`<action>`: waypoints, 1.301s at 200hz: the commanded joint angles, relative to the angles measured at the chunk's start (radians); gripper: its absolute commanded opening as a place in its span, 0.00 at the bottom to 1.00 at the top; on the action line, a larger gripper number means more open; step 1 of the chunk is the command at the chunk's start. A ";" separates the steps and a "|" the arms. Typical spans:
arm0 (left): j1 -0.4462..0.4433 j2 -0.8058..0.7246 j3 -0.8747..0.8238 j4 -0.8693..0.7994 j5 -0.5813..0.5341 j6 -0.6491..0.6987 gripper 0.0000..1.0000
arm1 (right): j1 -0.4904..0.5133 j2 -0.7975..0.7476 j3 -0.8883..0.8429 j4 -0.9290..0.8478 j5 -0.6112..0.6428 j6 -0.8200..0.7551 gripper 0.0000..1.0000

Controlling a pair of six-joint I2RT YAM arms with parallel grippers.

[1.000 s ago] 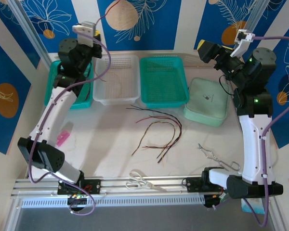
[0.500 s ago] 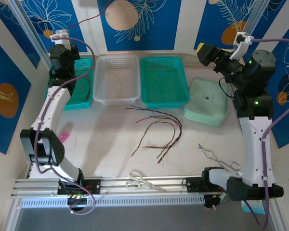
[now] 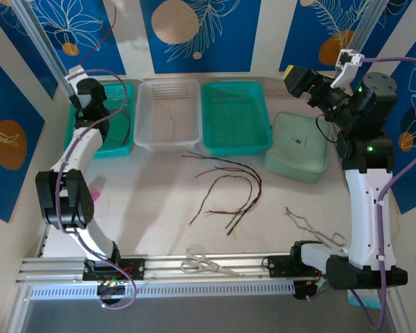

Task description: Untangle the cables

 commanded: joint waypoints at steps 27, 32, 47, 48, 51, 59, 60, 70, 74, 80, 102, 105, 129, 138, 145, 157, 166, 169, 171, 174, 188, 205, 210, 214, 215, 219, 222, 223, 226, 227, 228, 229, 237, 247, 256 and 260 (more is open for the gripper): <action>0.034 0.034 -0.059 -0.108 -0.072 -0.196 0.00 | -0.006 -0.004 0.020 -0.011 -0.017 -0.008 0.98; 0.042 0.041 -0.052 -0.139 -0.065 -0.226 0.00 | -0.006 -0.003 0.022 -0.014 -0.017 -0.010 0.98; 0.065 0.063 -0.035 -0.220 -0.036 -0.300 0.00 | -0.008 -0.004 0.023 -0.019 -0.013 -0.015 0.98; 0.065 0.064 -0.034 -0.223 -0.033 -0.303 0.00 | -0.008 -0.004 0.023 -0.019 -0.013 -0.015 0.98; 0.069 0.068 -0.033 -0.232 -0.026 -0.309 0.00 | -0.008 -0.006 0.023 -0.021 -0.011 -0.016 0.98; 0.075 0.075 -0.032 -0.257 -0.011 -0.334 0.00 | -0.008 -0.006 0.022 -0.024 -0.011 -0.018 0.98; 0.076 0.076 -0.032 -0.260 -0.010 -0.337 0.00 | -0.008 -0.007 0.022 -0.023 -0.011 -0.018 0.98; 0.085 0.086 -0.035 -0.280 0.023 -0.359 0.00 | -0.009 -0.007 0.021 -0.027 -0.010 -0.020 0.98; 0.088 0.091 -0.034 -0.293 0.029 -0.371 0.00 | -0.009 -0.007 0.021 -0.028 -0.010 -0.020 0.98; 0.094 0.098 -0.035 -0.314 0.036 -0.391 0.00 | -0.009 -0.009 0.019 -0.029 -0.009 -0.021 0.98; 0.120 0.137 -0.034 -0.365 0.106 -0.425 0.00 | -0.009 -0.006 0.015 -0.027 -0.011 -0.018 0.98; 0.123 0.143 -0.032 -0.370 0.116 -0.419 0.00 | -0.009 -0.006 0.015 -0.027 -0.011 -0.018 0.98; 0.135 0.170 -0.026 -0.427 0.116 -0.432 0.00 | -0.009 -0.006 0.014 -0.031 -0.011 -0.018 0.98; 0.139 0.177 -0.034 -0.413 0.144 -0.418 0.00 | -0.009 -0.006 0.014 -0.030 -0.011 -0.018 0.98; 0.140 0.184 -0.028 -0.412 0.165 -0.402 0.00 | -0.009 -0.005 0.011 -0.031 -0.011 -0.017 0.98; 0.141 0.199 -0.008 -0.428 0.193 -0.370 0.00 | -0.008 -0.006 0.004 -0.027 -0.014 -0.015 0.98; 0.142 0.209 0.007 -0.437 0.224 -0.341 0.00 | -0.006 -0.008 -0.003 -0.023 -0.016 -0.010 0.98; 0.142 0.212 0.011 -0.438 0.235 -0.330 0.00 | -0.006 -0.009 -0.005 -0.022 -0.017 -0.008 0.98; 0.141 0.215 0.013 -0.440 0.241 -0.323 0.00 | -0.006 -0.009 -0.007 -0.022 -0.017 -0.008 0.98; 0.141 0.218 0.019 -0.442 0.249 -0.316 0.00 | -0.005 -0.010 -0.010 -0.020 -0.017 -0.006 0.97; 0.141 0.235 0.047 -0.478 0.266 -0.289 0.00 | 0.001 -0.015 -0.020 -0.015 -0.013 0.003 0.97; 0.143 0.249 0.056 -0.496 0.272 -0.289 0.00 | 0.009 -0.021 -0.031 -0.011 -0.009 0.000 0.97; 0.145 0.256 0.053 -0.490 0.289 -0.288 0.00 | 0.012 -0.021 -0.033 -0.010 -0.005 -0.001 0.97; 0.148 0.261 0.058 -0.492 0.305 -0.286 0.00 | 0.014 -0.023 -0.036 -0.010 -0.003 -0.001 0.97; 0.147 0.263 0.059 -0.493 0.310 -0.284 0.00 | 0.014 -0.023 -0.036 -0.010 -0.003 -0.001 0.97; 0.149 0.271 0.070 -0.500 0.326 -0.275 0.00 | 0.014 -0.023 -0.038 -0.010 -0.002 -0.003 0.97; 0.151 0.278 0.080 -0.510 0.335 -0.270 0.00 | 0.014 -0.023 -0.039 -0.010 -0.002 -0.003 0.97; 0.151 0.280 0.082 -0.514 0.337 -0.269 0.00 | 0.014 -0.024 -0.039 -0.010 -0.002 -0.004 0.97; 0.150 0.285 0.094 -0.527 0.341 -0.265 0.00 | 0.014 -0.023 -0.039 -0.010 -0.002 -0.004 0.97; 0.150 0.287 0.098 -0.531 0.343 -0.265 0.00 | 0.014 -0.023 -0.039 -0.010 -0.002 -0.004 0.97; 0.150 0.289 0.103 -0.535 0.345 -0.265 0.00 | 0.014 -0.023 -0.039 -0.011 -0.003 -0.005 0.97; 0.150 0.291 0.106 -0.538 0.347 -0.264 0.00 | 0.014 -0.024 -0.039 -0.011 -0.003 -0.005 0.97; 0.150 0.304 0.131 -0.558 0.371 -0.260 0.00 | 0.014 -0.025 -0.042 -0.012 -0.002 -0.006 0.97; 0.150 0.319 0.155 -0.579 0.392 -0.263 0.00 | 0.014 -0.030 -0.046 -0.012 0.003 -0.009 0.97; 0.150 0.333 0.178 -0.598 0.403 -0.264 0.00 | 0.014 -0.035 -0.055 -0.012 0.008 -0.012 0.97; 0.150 0.339 0.189 -0.607 0.405 -0.263 0.00 | 0.014 -0.036 -0.058 -0.012 0.010 -0.014 0.97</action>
